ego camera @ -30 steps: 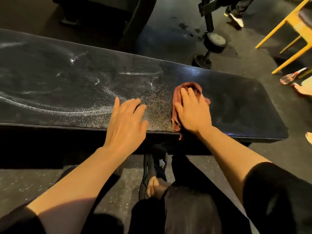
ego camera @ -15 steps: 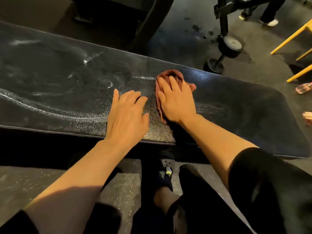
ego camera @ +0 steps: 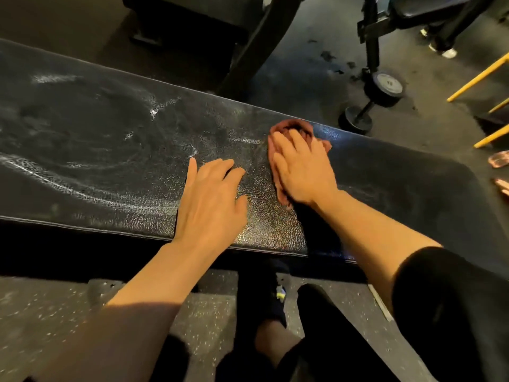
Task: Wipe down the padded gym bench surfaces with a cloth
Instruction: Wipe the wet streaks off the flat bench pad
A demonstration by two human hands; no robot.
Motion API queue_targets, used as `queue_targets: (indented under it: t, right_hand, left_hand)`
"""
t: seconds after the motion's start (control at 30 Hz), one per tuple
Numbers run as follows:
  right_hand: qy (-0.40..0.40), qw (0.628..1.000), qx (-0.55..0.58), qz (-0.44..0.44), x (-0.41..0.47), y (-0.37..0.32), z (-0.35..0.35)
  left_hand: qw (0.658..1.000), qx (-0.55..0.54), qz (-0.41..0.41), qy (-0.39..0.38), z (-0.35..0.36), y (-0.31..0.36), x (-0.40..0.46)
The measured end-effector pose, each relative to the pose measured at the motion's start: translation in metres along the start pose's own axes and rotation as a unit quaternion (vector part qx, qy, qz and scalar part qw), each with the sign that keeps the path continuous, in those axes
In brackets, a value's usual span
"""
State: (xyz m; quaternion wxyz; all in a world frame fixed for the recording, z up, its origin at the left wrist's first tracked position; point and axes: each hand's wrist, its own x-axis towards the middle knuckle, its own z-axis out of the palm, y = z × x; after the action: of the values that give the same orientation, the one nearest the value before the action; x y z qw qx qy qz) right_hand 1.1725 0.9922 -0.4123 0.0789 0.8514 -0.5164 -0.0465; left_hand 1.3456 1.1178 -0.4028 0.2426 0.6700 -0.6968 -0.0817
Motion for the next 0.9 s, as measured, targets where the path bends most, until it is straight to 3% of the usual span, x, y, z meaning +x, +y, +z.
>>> queue_targets:
  t: [0.17, 0.3, 0.37, 0.5, 0.6, 0.77, 0.9]
  right_hand:
    - [-0.011, 0.994, -0.014, 0.109, 0.044, -0.010, 0.009]
    - [0.034, 0.998, 0.043, -0.038, 0.001, -0.054, -0.006]
    - [0.065, 0.996, 0.045, -0.048, -0.012, -0.043, -0.010]
    - [0.067, 0.993, 0.032, 0.096, 0.010, 0.001, -0.003]
    - [0.028, 0.984, 0.051, 0.168, 0.048, -0.010, -0.002]
    - [0.049, 0.996, 0.069, 0.043, 0.082, -0.105, -0.014]
    - [0.058, 0.995, 0.080, -0.031, 0.059, -0.071, -0.017]
  left_hand:
    - [1.000, -0.005, 0.001, 0.002, -0.004, -0.003, 0.000]
    - [1.000, -0.016, -0.003, 0.002, -0.004, -0.003, 0.001]
    - [1.000, -0.023, -0.010, 0.001, -0.004, -0.004, 0.001]
    - [1.000, -0.029, -0.012, -0.003, -0.007, -0.012, -0.003]
    - [1.000, -0.022, -0.013, -0.004, -0.012, -0.022, -0.006]
    - [0.999, -0.019, -0.035, -0.006, -0.018, -0.029, -0.003]
    - [0.999, -0.022, -0.040, 0.004, -0.018, -0.029, -0.001]
